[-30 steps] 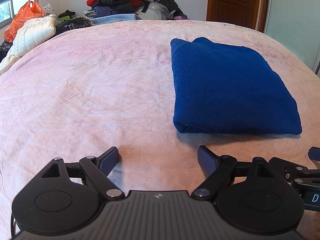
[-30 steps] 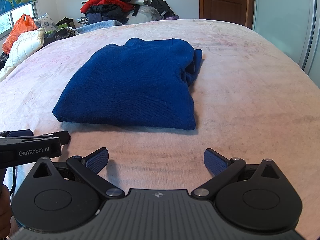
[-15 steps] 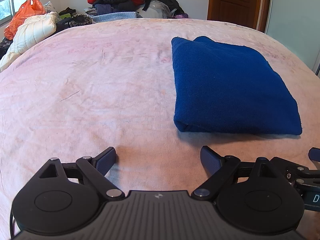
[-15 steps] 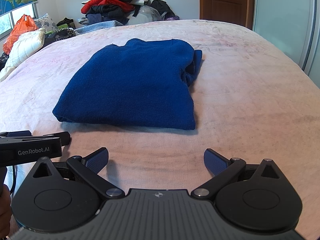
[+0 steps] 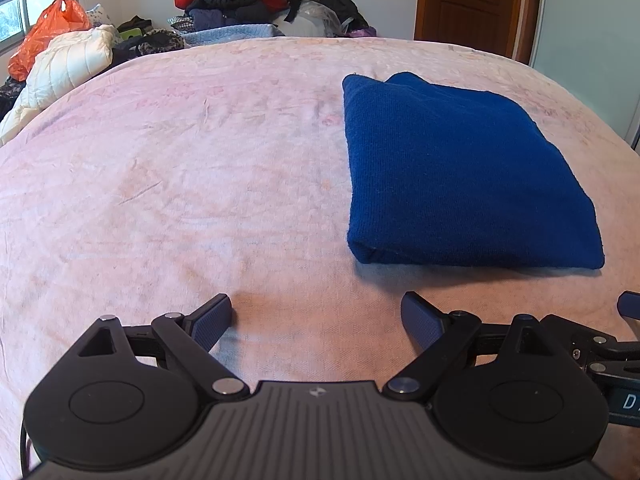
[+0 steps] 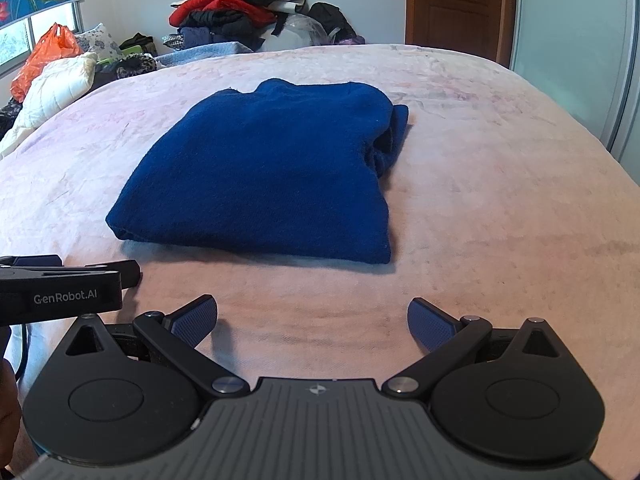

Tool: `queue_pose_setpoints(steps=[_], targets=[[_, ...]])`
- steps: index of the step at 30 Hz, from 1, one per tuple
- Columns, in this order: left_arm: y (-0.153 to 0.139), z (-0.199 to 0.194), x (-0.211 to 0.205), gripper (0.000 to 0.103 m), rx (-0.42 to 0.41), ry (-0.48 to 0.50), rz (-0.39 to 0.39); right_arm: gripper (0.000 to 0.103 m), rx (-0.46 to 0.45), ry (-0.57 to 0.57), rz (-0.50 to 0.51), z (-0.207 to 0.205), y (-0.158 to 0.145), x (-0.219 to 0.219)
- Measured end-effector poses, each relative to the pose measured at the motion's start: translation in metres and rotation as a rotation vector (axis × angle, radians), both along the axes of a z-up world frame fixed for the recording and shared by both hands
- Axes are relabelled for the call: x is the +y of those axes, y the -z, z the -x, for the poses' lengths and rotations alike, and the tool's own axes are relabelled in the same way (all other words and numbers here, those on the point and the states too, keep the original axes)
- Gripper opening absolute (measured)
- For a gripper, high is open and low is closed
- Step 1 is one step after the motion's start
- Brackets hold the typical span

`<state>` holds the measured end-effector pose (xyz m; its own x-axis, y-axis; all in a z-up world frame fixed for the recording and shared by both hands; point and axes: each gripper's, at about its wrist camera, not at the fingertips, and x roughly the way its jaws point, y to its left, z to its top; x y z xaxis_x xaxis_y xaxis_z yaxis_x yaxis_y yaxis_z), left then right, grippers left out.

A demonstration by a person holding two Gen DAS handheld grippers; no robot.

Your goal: Fold small clothes

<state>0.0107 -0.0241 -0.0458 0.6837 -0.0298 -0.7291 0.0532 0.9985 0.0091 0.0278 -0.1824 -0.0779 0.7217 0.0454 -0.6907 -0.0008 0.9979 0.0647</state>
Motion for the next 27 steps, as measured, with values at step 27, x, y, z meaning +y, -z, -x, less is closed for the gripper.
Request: queue_pose_setpoints(steps=[27], targets=[[-0.0004, -0.0009, -0.0003, 0.093, 0.003, -0.005, 0.003, 0.102, -0.001, -0.004, -0.002, -0.0017, -0.0001, -0.003]])
